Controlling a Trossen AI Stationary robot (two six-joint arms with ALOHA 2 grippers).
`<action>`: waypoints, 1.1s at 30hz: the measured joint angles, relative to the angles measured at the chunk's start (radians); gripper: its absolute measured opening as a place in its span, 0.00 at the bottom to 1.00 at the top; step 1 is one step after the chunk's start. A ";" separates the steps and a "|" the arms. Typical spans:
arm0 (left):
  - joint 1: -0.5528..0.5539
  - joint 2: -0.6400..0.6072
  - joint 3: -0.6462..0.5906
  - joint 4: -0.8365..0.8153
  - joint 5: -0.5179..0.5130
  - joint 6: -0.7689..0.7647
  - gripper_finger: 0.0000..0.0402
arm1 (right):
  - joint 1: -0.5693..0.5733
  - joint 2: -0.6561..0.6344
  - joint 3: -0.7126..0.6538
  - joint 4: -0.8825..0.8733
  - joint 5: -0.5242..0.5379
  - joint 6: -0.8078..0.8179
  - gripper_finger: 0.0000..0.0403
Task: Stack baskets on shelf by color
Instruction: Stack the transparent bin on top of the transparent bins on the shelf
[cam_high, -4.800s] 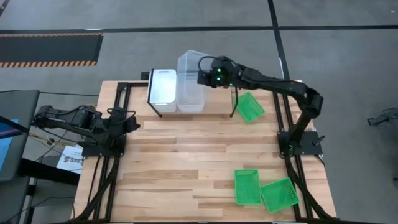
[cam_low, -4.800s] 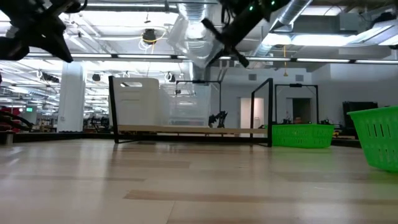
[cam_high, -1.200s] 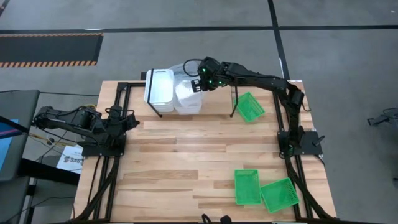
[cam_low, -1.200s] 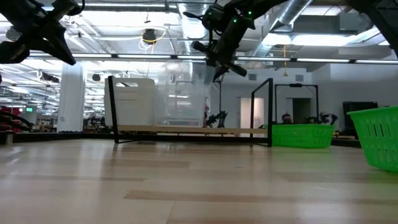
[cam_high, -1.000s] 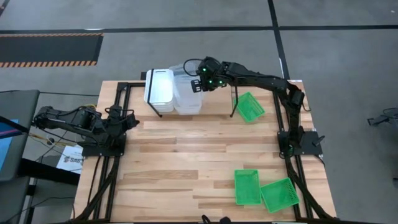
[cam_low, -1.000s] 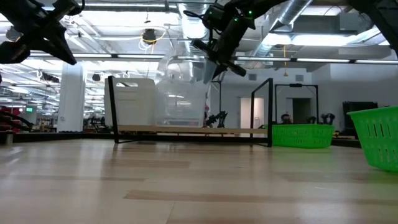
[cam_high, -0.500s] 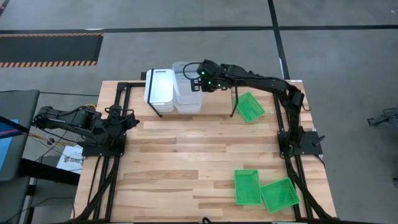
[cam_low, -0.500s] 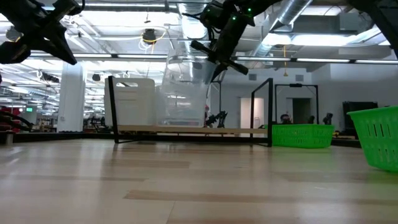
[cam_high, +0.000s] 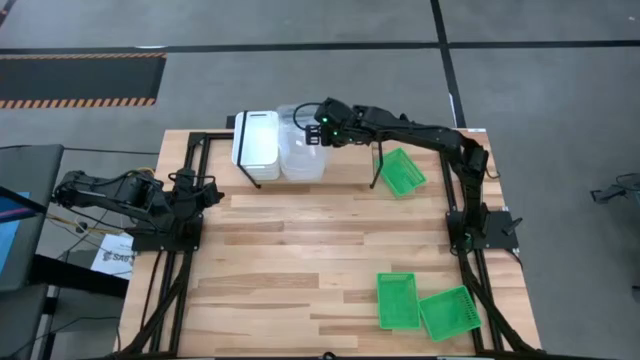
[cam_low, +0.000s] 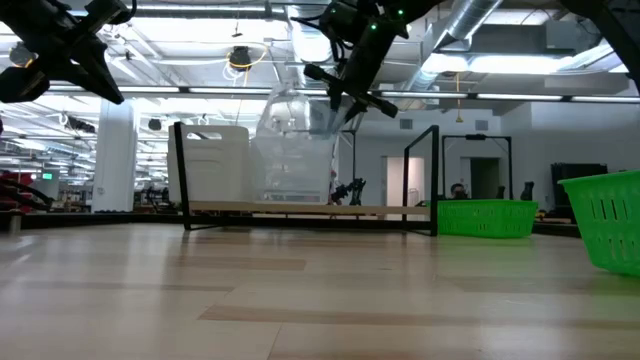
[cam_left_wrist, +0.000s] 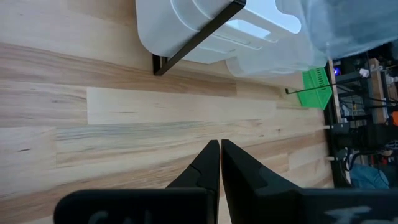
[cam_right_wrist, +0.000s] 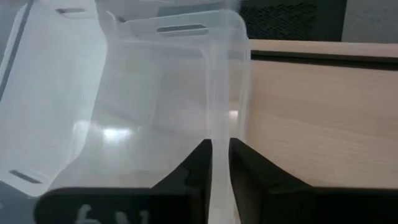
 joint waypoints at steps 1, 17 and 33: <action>0.000 0.000 0.000 0.000 0.000 0.000 0.00 | 0.000 0.000 0.000 0.000 0.000 -0.003 0.20; 0.000 0.000 0.000 0.000 0.037 0.018 0.00 | -0.041 0.000 0.000 0.117 0.000 -0.336 0.42; 0.000 0.000 0.000 0.000 0.041 0.017 0.00 | -0.061 0.055 -0.007 0.053 -0.014 -0.356 0.46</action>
